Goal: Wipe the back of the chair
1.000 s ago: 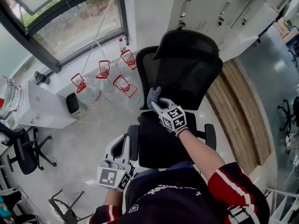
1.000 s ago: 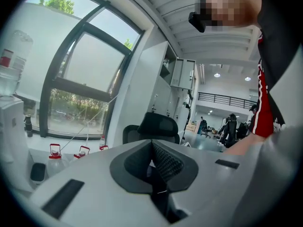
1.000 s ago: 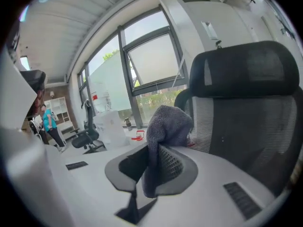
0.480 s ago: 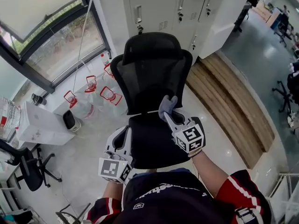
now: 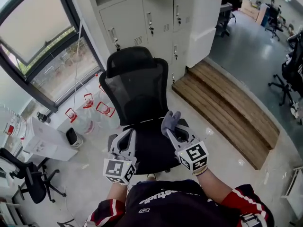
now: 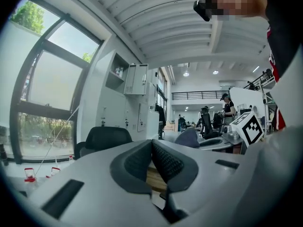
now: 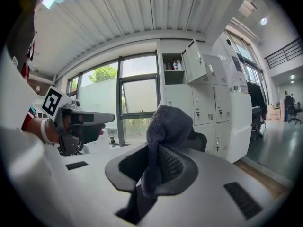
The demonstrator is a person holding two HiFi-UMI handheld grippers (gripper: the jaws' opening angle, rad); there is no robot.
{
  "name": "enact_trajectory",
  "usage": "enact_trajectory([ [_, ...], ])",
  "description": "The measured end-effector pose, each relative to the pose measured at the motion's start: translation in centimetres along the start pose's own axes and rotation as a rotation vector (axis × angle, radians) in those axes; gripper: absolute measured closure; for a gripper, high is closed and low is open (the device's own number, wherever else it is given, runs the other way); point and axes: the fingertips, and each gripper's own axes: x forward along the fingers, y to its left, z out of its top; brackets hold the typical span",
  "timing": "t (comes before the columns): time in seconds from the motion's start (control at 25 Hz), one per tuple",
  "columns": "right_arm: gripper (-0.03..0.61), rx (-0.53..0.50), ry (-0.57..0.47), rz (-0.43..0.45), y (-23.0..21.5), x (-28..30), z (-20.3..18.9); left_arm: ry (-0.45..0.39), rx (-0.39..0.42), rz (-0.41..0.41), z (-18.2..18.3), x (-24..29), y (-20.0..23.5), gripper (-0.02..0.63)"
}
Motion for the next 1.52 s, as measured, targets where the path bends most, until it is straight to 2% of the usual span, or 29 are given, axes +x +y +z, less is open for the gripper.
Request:
enact_trajectory([
  [0.24,0.517,0.002,-0.045,0.05,1.5,-9.0,0.4,-0.025,0.004,0.041,1.0,-4.6,-7.8,0.589],
  [0.48,0.517,-0.06,-0.083,0.093,3.4,-14.1,1.1,-0.027,0.003,0.093,1.6,-9.2,-11.9,0.589],
  [0.8,0.516,-0.066,-0.099,0.082,7.3,-17.1,2.4,-0.051,0.016,0.101,3.2,-14.0,-11.4,0.589],
  [1.12,0.517,0.002,-0.144,0.005,10.8,-17.8,4.0,-0.064,0.024,0.078,3.3,-18.9,-8.8,0.589],
  [1.52,0.517,-0.051,-0.139,-0.079,13.4,-18.5,4.0,-0.1,0.034,0.024,4.0,-20.6,-8.2,0.589],
])
